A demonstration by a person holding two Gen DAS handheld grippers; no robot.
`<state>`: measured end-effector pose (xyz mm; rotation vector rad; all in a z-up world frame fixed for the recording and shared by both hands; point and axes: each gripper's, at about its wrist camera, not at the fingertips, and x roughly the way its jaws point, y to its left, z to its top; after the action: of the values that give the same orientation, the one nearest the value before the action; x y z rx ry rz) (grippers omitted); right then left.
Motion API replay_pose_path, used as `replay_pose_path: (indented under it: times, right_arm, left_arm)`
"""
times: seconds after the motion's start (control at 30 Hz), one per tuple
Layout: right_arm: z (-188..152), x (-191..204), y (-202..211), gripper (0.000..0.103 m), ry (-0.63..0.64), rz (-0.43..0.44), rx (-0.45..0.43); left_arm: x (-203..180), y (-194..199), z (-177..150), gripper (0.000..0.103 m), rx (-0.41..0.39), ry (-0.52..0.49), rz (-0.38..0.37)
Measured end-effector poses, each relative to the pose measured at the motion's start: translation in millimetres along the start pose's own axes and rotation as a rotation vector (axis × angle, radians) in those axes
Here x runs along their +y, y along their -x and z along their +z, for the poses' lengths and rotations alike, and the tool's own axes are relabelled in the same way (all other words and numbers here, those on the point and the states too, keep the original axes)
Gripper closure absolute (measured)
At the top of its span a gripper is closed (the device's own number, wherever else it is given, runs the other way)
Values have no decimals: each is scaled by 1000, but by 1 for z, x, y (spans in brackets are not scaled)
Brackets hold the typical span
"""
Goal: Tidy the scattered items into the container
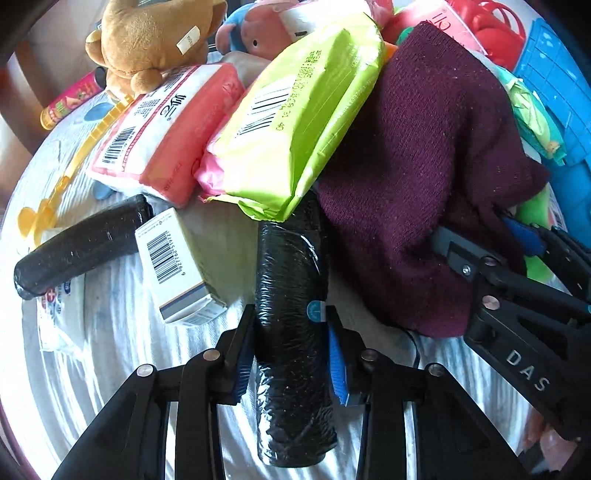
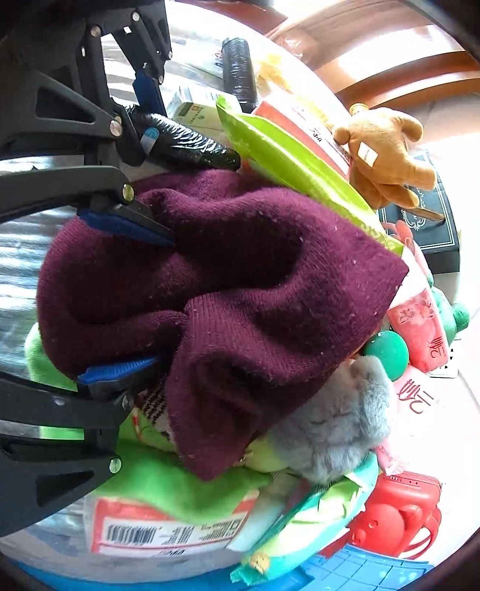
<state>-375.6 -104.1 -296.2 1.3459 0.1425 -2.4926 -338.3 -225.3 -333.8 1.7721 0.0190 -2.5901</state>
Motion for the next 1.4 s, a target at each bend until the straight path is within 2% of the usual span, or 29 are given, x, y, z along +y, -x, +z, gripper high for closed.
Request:
replay_pose_path:
  times: [0.03,0.07,0.17,0.27,0.33,0.37,0.43,0.57,0.63,0.77,0.83,0.87,0.9,0.93,0.97,1.0,1.17,1.4]
  right_arm:
    - [0,-1,-3,38,4,1,-2]
    - [0,-2,-6,27,7,3,-5]
    - [-3,1,-8,25,46,-24,-30]
    - [-13,17,5,47,161,-104,-114]
    - [-19,26,19,55,230,-155,-175]
    - [-22,29,28,67,256,-180,-213]
    - [-22,29,49,74,270,-194,-278]
    - [-20,24,83,87,275,-214,-324]
    - [-17,21,93,87,260,-194,-315]
    - [-16,-25,102,87,63,78,-220]
    - [-17,-44,95,85,-18,101,-175]
    - [-16,-49,91,77,-17,72,-152]
    - [-14,-54,87,58,-16,45,-132]
    - [-14,-59,89,45,-11,38,-135]
    - [-13,-64,90,21,-7,32,-137]
    - [-12,-69,90,17,-4,24,-138]
    - [-2,-109,76,17,-112,-33,-63]
    - [11,-166,55,19,-261,-113,42]
  left_arm:
    - [0,-1,0,69,-6,5,4]
    - [-1,-2,1,69,-13,11,7]
    - [-2,-3,-1,69,-45,23,15]
    - [-5,0,-7,69,-94,28,29]
    - [-7,9,-13,69,-130,47,20]
    - [-8,16,-15,69,-151,55,15]
    - [-11,34,-20,69,-201,63,5]
    - [-19,72,-23,69,-300,62,30]
    - [-18,76,-22,69,-290,72,36]
    - [-16,84,-20,69,-269,93,48]
    - [-15,88,-19,69,-259,103,53]
    - [-15,90,-19,69,-254,108,56]
    - [-14,92,-18,69,-249,113,59]
    - [-14,94,-18,69,-244,118,62]
    - [-13,96,-17,69,-238,123,65]
    - [-13,98,-17,69,-233,128,68]
    - [-17,94,-12,69,-198,146,53]
    - [-47,88,2,69,-184,96,-3]
